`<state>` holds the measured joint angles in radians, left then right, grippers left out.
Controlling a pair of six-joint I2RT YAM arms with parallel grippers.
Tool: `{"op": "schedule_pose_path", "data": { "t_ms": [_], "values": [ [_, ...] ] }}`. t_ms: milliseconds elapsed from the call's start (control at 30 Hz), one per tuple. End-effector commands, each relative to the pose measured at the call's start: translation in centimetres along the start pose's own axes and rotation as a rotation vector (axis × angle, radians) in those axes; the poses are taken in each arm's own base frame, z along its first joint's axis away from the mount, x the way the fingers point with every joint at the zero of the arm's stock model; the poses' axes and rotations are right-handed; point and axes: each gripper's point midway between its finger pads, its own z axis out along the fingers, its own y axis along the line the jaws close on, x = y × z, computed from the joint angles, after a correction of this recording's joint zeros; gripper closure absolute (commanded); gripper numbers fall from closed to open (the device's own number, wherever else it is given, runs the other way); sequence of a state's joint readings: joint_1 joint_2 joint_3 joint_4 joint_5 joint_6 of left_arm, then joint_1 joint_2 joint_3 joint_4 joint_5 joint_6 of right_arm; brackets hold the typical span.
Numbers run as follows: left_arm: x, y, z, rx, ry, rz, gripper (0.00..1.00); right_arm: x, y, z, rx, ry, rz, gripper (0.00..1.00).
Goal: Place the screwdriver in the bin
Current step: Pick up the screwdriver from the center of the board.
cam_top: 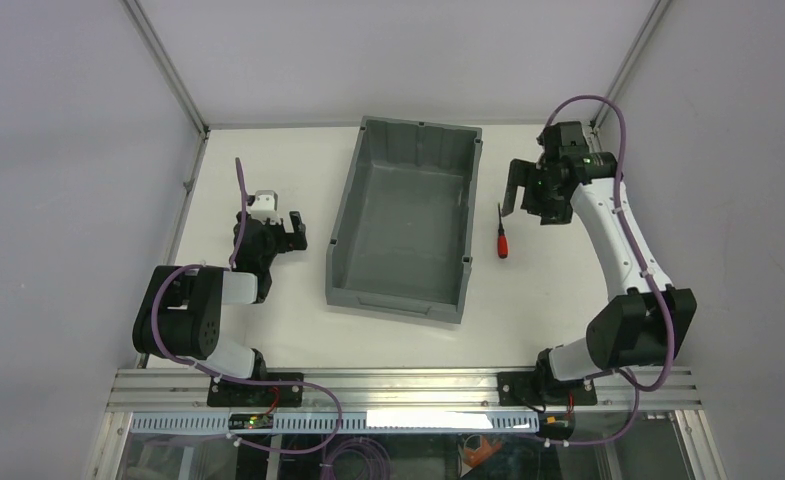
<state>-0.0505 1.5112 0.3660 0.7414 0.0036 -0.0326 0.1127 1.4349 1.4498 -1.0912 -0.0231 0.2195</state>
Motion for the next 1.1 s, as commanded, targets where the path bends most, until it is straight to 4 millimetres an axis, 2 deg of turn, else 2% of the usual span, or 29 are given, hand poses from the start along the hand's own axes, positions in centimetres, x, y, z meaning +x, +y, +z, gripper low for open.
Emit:
{"op": "schedule_pose_path", "data": {
  "t_ms": [0, 233, 567, 800, 1067],
  "values": [
    [-2.5, -0.2, 0.4, 0.016, -0.081, 0.020, 0.01, -0.8, 0.0, 2.1, 0.001, -0.024, 0.028, 0.13],
    [-2.5, -0.1, 0.4, 0.016, -0.081, 0.019, 0.01, 1.0, -0.5, 6.2, 0.025, 0.059, 0.033, 0.20],
    [-2.5, -0.2, 0.4, 0.017, -0.082, 0.020, 0.01, 2.8, -1.4, 10.6, 0.092, 0.149, 0.016, 0.27],
    [-2.5, -0.2, 0.4, 0.016, -0.081, 0.019, 0.01, 3.7, -1.7, 13.1, 0.136, 0.197, -0.004, 0.31],
    [-2.5, -0.1, 0.4, 0.015, -0.081, 0.019, 0.01, 4.8, -1.9, 15.6, 0.180, 0.246, -0.031, 0.41]
  ]
}}
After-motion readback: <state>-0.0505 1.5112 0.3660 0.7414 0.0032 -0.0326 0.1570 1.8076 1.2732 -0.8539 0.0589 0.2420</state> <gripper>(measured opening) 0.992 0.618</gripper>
